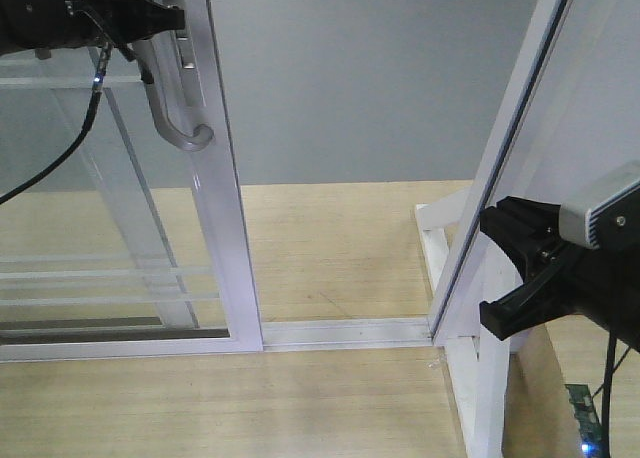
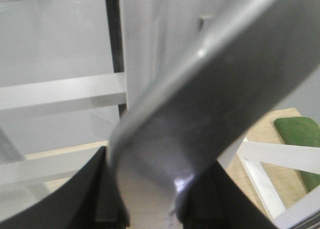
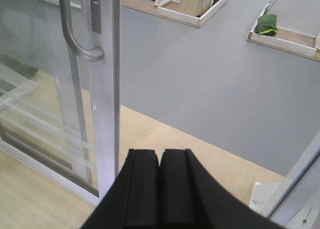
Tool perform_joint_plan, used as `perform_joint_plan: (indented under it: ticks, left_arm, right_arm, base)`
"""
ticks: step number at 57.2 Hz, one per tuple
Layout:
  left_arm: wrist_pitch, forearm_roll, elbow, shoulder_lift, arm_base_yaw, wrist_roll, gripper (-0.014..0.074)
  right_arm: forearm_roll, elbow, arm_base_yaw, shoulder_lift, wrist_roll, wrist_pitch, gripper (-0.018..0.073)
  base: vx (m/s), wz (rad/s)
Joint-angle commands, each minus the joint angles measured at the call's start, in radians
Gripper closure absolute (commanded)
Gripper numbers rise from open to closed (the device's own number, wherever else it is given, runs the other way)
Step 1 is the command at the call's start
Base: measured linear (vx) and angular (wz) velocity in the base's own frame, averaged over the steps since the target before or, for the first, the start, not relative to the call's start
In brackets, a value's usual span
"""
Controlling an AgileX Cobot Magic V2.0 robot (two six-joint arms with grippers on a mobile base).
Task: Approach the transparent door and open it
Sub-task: 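Slide the door farther open with the left gripper, away from the right gripper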
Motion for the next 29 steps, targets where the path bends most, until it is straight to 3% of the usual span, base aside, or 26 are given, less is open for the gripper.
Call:
perform_joint_plan:
  ticks: [1,29]
  left_arm:
    - [-0.34,-0.011,-0.068,-0.105,0.019,0.001,0.0596]
    - [-0.337,-0.011,-0.068,-0.12,0.13,0.001,0.0593]
  right_arm:
    - [-0.004,-0.029,-0.007,-0.012,-0.009,-0.079,0.0561]
    - [-0.005,-0.029,-0.007,-0.012,-0.009,-0.064,0.0561]
  base:
    - [0.0,0.0]
    - [0.0,0.0]
